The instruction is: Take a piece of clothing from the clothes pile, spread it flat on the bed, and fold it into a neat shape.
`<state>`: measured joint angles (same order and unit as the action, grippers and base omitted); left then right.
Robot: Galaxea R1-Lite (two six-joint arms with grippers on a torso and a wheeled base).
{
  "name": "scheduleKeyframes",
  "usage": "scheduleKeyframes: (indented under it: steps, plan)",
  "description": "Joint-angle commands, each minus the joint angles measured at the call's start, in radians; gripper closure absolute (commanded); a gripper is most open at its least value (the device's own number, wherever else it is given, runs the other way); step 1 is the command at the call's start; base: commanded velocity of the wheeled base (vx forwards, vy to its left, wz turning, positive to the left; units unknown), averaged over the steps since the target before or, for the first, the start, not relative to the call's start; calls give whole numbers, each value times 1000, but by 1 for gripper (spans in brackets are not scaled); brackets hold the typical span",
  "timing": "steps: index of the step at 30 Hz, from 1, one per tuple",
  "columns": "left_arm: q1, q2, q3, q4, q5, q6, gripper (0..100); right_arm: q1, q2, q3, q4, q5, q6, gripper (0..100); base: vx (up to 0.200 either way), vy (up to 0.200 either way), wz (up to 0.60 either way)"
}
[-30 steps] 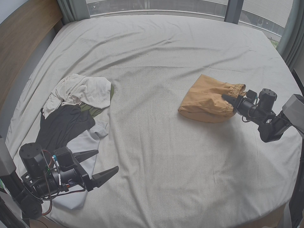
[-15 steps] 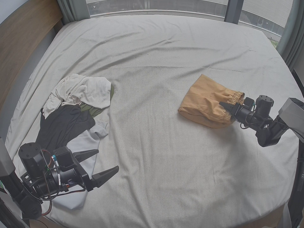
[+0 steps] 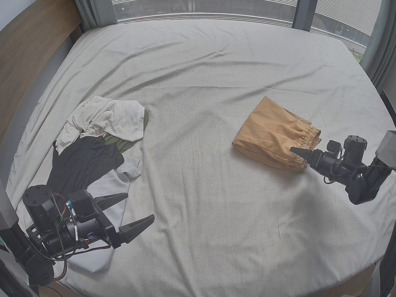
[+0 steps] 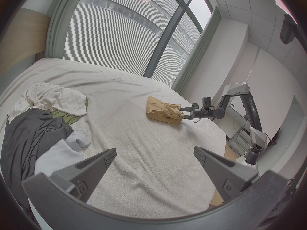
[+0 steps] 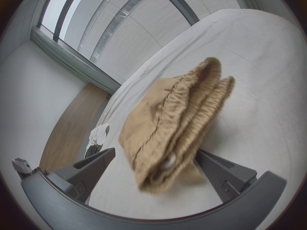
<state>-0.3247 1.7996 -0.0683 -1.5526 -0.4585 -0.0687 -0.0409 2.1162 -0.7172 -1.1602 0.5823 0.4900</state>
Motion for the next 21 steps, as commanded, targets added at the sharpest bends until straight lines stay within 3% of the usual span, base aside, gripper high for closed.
scheduleKeyframes:
  steps: [1, 8, 13, 21]
  plan:
    - [-19, -23, 4, 0, 1, -2, 0, -39, -200, 239, -76, 2, -76, 0, 0, 0, 0]
    - [-83, -85, 18, 0, 4, -17, 0, -25, -377, 456, -176, 4, -80, 0, 0, 0, 0]
    - [-198, -192, 54, 0, 24, -129, 0, 95, -519, 579, -174, 2, -97, 0, 0, 0, 0]
    - [-301, -316, 68, 39, 169, -214, 0, 257, -668, 717, -159, 2, -156, 0, 0, 0, 0]
